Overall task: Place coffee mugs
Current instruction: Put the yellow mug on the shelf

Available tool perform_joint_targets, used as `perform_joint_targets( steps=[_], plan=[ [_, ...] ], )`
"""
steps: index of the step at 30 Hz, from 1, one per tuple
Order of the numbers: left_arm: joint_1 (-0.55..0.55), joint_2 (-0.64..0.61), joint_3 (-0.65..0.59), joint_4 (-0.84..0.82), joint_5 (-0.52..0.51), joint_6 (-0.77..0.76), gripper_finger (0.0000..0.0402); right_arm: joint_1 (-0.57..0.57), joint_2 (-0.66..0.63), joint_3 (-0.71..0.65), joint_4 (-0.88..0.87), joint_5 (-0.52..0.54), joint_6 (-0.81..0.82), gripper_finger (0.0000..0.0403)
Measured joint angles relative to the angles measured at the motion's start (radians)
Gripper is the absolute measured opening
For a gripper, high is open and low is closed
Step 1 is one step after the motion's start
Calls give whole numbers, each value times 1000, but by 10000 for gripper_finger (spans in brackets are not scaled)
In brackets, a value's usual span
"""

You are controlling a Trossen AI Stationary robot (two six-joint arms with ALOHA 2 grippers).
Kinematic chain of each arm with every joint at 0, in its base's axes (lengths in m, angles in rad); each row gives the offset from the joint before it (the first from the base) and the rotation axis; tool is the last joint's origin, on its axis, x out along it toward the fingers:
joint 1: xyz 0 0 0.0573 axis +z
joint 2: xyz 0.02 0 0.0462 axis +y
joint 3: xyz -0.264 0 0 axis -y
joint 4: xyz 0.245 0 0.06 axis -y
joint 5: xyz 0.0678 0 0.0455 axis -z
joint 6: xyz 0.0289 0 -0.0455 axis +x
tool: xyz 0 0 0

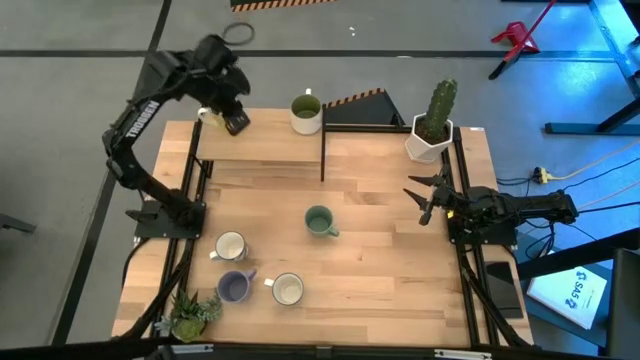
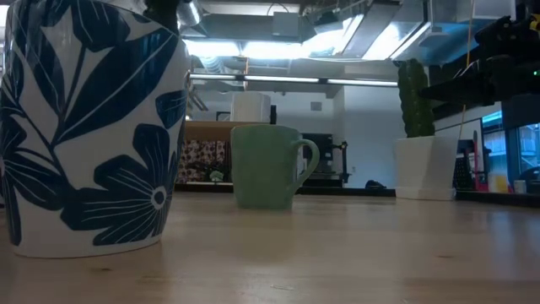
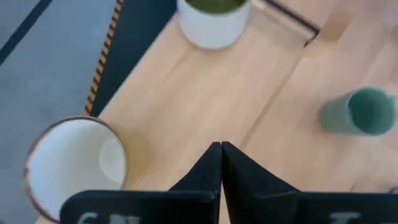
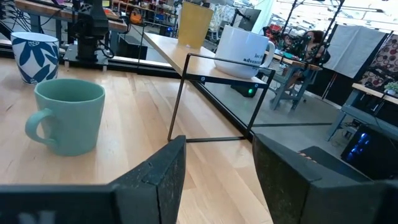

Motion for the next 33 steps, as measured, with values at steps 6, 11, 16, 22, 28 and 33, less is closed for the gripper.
perform_joint_targets(
  steps=[6, 11, 16, 22, 28, 33],
  plan=[
    [-59, 1, -169, 57, -131, -64, 1, 0, 0, 0, 0, 0, 0, 177],
    [-56, 1, -310, 117, -224, -66, 0, 0, 0, 0, 0, 0, 0, 177],
    [-35, 2, -379, 162, -277, -65, 0, 0, 0, 0, 0, 0, 0, 177],
    [-29, 2, -398, 161, -357, -39, 0, 0, 0, 0, 0, 0, 0, 177],
    [1, 1, -399, 160, -402, -12, 0, 0, 0, 0, 0, -1, 0, 177],
    [40, 1, -399, 160, -420, 12, 0, 0, 0, 0, 0, -1, 0, 177]
  ],
)
